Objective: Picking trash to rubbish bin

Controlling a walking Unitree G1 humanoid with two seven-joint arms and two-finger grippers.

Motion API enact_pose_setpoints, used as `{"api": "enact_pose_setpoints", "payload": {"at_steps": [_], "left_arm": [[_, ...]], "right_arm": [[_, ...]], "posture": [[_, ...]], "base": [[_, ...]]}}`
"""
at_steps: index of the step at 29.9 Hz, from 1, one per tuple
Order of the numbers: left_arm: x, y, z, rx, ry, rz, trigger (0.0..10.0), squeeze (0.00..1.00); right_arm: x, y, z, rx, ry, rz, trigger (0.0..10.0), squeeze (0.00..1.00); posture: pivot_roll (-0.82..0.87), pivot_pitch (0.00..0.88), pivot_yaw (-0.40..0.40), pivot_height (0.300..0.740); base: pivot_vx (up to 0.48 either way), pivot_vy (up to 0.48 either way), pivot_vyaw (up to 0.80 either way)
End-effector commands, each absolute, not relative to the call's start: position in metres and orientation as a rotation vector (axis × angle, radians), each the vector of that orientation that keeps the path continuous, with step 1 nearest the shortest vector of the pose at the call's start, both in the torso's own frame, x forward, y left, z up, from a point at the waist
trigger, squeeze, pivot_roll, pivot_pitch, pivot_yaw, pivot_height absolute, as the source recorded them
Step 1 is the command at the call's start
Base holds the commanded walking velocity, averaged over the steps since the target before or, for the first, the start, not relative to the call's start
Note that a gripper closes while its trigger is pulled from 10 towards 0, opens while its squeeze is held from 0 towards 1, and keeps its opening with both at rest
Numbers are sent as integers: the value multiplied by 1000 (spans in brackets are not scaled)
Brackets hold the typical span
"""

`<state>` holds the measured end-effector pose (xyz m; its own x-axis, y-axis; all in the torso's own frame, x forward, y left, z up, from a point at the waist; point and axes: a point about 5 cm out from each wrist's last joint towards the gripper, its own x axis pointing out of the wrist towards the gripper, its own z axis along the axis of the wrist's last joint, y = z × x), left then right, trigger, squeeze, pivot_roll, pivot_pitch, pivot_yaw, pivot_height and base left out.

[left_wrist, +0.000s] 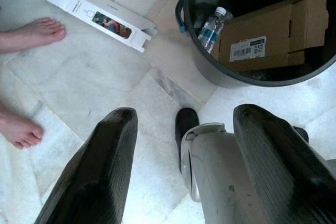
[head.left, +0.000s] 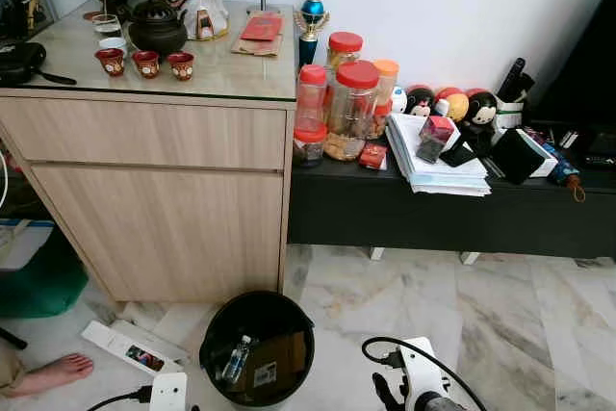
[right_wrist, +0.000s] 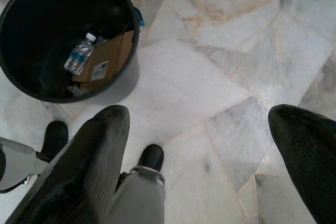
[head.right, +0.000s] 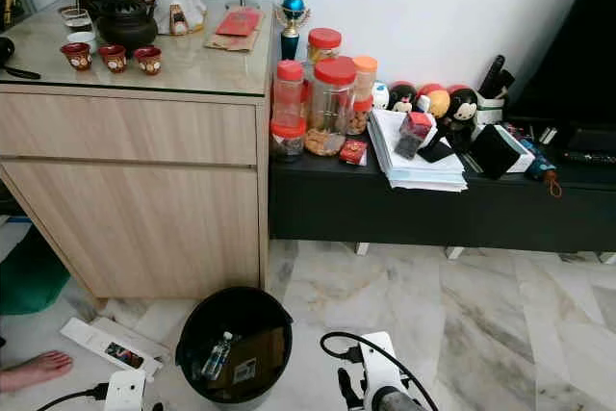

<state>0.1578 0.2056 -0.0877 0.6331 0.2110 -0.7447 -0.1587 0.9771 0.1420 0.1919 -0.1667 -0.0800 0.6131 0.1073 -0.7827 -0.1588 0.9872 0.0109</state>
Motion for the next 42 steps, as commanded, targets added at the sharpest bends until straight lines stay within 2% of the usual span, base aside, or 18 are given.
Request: {"api": "enact_pose_setpoints", "payload": {"at_steps": [1,11,20,42], "left_arm": [[157,204,-89,48,875,209,10000,0],[162,201,-88,48,873,193,10000,0],[154,200,-91,41,894,194,10000,0],[151,197,-93,33,904,193,10000,0]], "right_arm": [[199,-169,-76,-65,886,143,10000,0],[201,-167,-75,-61,879,149,10000,0],[199,-168,-76,-64,883,147,10000,0],[200,-168,-76,-65,879,158,10000,0]], "posture": [[55,0,-103,740],[56,0,-104,740],[56,0,-104,740],[52,0,-111,740]], "base": [[0,0,0],[0,0,0],[0,0,0],[-293,0,0]]}}
